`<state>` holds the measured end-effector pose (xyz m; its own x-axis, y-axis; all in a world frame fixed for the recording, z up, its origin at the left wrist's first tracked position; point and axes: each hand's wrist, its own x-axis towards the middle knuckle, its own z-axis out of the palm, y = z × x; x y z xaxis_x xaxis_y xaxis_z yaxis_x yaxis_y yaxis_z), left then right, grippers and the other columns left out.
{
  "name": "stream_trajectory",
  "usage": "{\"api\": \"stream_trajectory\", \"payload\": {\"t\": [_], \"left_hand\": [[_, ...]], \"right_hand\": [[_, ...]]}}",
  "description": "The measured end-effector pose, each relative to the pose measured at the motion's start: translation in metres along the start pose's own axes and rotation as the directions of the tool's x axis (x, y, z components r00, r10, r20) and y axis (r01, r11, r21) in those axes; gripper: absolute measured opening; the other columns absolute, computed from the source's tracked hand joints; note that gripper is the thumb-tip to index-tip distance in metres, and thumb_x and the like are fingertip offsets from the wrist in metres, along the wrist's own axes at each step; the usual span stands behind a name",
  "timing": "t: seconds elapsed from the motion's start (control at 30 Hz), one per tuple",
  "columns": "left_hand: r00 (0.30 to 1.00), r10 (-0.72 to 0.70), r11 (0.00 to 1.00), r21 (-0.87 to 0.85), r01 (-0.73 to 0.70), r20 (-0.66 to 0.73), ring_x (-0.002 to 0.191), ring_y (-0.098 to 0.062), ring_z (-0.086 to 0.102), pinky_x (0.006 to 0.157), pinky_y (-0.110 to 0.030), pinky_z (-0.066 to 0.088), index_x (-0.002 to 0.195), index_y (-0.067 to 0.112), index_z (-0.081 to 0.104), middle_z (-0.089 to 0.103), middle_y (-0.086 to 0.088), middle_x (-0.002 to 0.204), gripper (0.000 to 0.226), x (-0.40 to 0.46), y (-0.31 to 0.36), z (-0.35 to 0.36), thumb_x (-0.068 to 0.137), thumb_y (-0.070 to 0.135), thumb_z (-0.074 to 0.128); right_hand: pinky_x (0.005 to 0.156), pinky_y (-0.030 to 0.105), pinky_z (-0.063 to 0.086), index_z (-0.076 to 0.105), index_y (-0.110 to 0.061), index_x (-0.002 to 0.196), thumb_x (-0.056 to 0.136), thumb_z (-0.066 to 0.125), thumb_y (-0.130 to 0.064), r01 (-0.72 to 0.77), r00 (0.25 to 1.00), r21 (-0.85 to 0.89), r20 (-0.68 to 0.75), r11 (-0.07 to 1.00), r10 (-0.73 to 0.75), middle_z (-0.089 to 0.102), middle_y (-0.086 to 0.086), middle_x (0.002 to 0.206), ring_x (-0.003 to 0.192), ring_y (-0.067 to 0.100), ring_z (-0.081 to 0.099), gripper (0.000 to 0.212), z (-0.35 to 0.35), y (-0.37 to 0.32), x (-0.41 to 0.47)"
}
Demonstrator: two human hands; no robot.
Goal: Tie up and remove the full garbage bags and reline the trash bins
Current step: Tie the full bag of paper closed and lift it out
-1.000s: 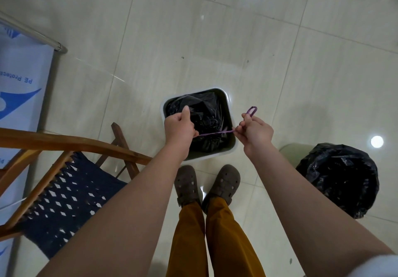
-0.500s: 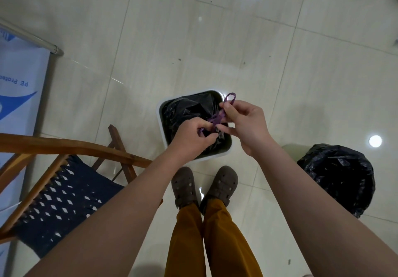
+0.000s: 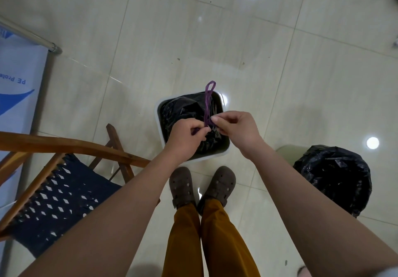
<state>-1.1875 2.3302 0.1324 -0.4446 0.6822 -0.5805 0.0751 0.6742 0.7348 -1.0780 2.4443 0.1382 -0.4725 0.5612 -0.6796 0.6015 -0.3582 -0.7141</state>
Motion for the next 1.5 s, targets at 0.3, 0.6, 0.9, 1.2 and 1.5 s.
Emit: {"api": "stream_trajectory", "payload": {"t": [0.3,0.6,0.9,1.2,1.5], "left_hand": [[0.976,-0.218,0.930,-0.307,0.200,-0.024,0.075,-0.001,0.069,0.070,-0.010,0.047,0.096,0.016,0.073,0.074,0.002,0.079,0.009,-0.003,-0.002,-0.009,0.089,0.016,0.067],[0.981,-0.190,0.960,-0.219,0.176,-0.044,0.080,-0.006,0.069,0.070,-0.014,0.053,0.096,0.014,0.073,0.073,0.001,0.086,0.011,0.006,0.000,-0.009,0.085,0.012,0.070],[0.983,-0.177,0.948,-0.275,0.159,-0.043,0.088,-0.007,0.068,0.076,-0.013,0.053,0.099,0.016,0.068,0.070,-0.001,0.096,0.025,-0.003,-0.008,-0.010,0.079,0.003,0.075],[0.978,0.045,0.999,0.039,-0.038,-0.202,0.079,-0.002,0.064,0.072,-0.013,0.053,0.083,0.020,0.063,0.065,0.007,0.084,0.022,-0.005,-0.012,-0.008,0.079,0.002,0.075],[0.965,0.082,0.997,0.014,-0.081,-0.248,0.076,-0.002,0.065,0.071,-0.010,0.051,0.079,0.020,0.063,0.066,0.007,0.081,0.021,-0.012,-0.012,-0.006,0.078,0.004,0.076]], "right_hand": [[0.077,0.024,0.040,0.061,-0.014,0.092,0.085,0.067,-0.013,0.038,0.966,-0.357,-0.224,0.933,-0.125,0.061,-0.002,0.094,0.091,0.014,0.053,0.010,-0.007,0.026,-0.009],[0.072,0.016,0.051,0.057,-0.016,0.081,0.078,0.077,-0.006,0.350,0.937,-0.309,0.136,0.884,-0.323,0.062,-0.006,0.081,0.078,0.006,0.061,0.023,0.023,0.012,-0.001],[0.070,0.013,0.051,0.069,-0.018,0.076,0.081,0.075,-0.003,0.132,0.984,-0.100,-0.103,0.986,-0.143,0.068,-0.007,0.070,0.066,-0.002,0.063,0.017,0.031,0.021,0.001],[0.078,0.008,0.048,0.072,-0.002,0.096,0.080,0.073,0.003,0.361,0.914,-0.351,-0.053,0.864,-0.403,0.058,0.001,0.094,0.079,0.007,0.059,0.017,0.039,0.021,-0.006],[0.083,0.019,0.048,0.068,0.007,0.105,0.089,0.060,0.006,0.436,0.878,-0.538,0.077,0.722,-0.473,0.052,0.012,0.102,0.088,0.019,0.054,0.018,0.041,0.020,-0.008]]}}
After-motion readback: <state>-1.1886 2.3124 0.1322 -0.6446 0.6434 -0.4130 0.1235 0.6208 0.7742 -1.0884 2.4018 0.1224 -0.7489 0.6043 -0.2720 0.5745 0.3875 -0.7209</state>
